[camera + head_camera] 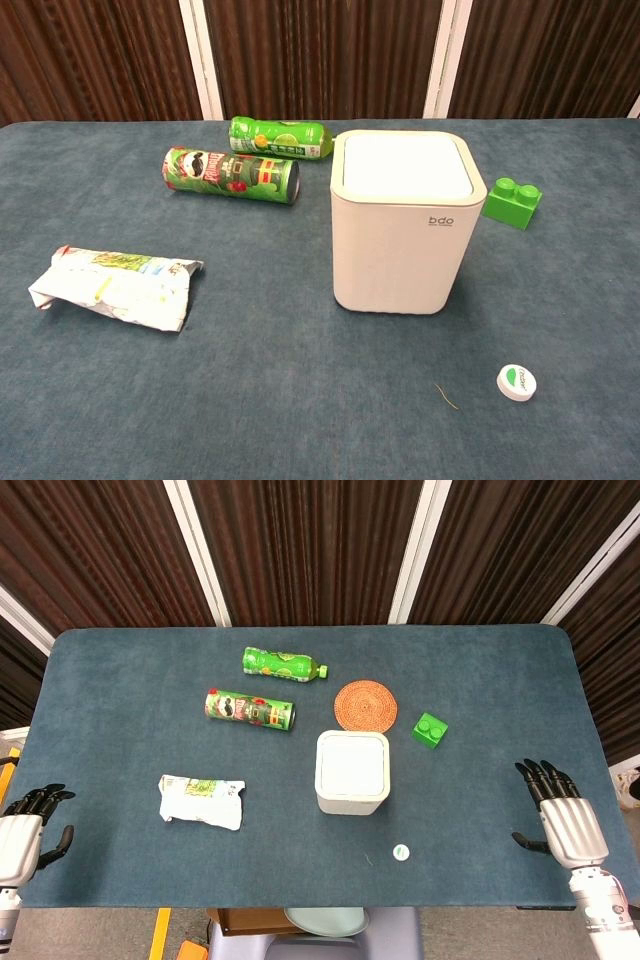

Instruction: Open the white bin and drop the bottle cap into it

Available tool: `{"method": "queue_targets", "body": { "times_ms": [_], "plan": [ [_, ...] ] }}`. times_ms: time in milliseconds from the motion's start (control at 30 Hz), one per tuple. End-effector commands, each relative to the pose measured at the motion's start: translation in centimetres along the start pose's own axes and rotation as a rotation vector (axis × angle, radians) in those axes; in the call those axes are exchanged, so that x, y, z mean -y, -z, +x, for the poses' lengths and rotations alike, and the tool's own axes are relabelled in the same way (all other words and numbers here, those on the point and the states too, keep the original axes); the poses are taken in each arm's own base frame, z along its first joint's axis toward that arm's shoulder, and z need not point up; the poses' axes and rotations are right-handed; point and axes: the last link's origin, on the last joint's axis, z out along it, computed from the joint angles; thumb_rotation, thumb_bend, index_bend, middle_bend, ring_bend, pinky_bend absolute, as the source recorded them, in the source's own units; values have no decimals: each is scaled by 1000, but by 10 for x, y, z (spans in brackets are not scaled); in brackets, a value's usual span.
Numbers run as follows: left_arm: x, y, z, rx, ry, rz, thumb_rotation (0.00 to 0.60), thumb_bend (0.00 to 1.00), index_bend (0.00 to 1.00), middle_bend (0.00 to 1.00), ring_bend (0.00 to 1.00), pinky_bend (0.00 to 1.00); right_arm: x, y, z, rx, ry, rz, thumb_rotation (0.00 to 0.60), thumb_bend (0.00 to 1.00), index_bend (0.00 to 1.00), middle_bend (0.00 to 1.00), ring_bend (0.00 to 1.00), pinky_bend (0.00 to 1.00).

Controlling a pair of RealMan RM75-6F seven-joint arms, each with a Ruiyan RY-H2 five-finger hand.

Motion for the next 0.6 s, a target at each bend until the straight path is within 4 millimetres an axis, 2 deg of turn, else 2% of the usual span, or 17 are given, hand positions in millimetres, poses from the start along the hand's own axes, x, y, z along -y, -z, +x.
{"method": "queue_targets", "body": {
  "times_ms": [33, 267, 333, 467, 500, 533, 600],
  "plan": [
    [0, 1, 0, -1, 0, 2, 600, 447, 290, 205, 209, 343, 0, 0, 0, -14, -18, 18, 600, 151, 87, 157, 50, 233],
    [0, 1, 0, 3, -3, 2, 600, 447, 290, 205, 209, 343, 3, 3, 0, -34, -30, 53, 600, 151, 86, 156, 52, 234],
    [-1, 1, -1, 4, -5, 1, 600, 447, 290, 205, 209, 343, 4, 4, 2, -64, -23, 66, 600, 151, 86, 179, 94, 278],
    [0, 1, -1, 11, 0, 4, 600, 446, 290, 205, 209, 343, 12, 5, 8, -144, 20, 129, 600, 153, 86, 403, 352, 546],
    [-1, 1, 0, 7, -1, 4, 600, 447, 290, 206, 209, 343, 16, 4, 9, -150, 32, 149, 600, 163, 88, 497, 472, 662],
    [-1, 1, 0, 5, -4, 2, 600, 446, 290, 206, 209, 343, 19, 3, 11, -146, 41, 173, 600, 187, 94, 579, 572, 755],
    [-1, 3, 1, 2, -2, 0, 600, 447, 290, 206, 209, 343, 29, -1, 16, -121, 58, 232, 600, 270, 125, 691, 681, 845]
  ]
}}
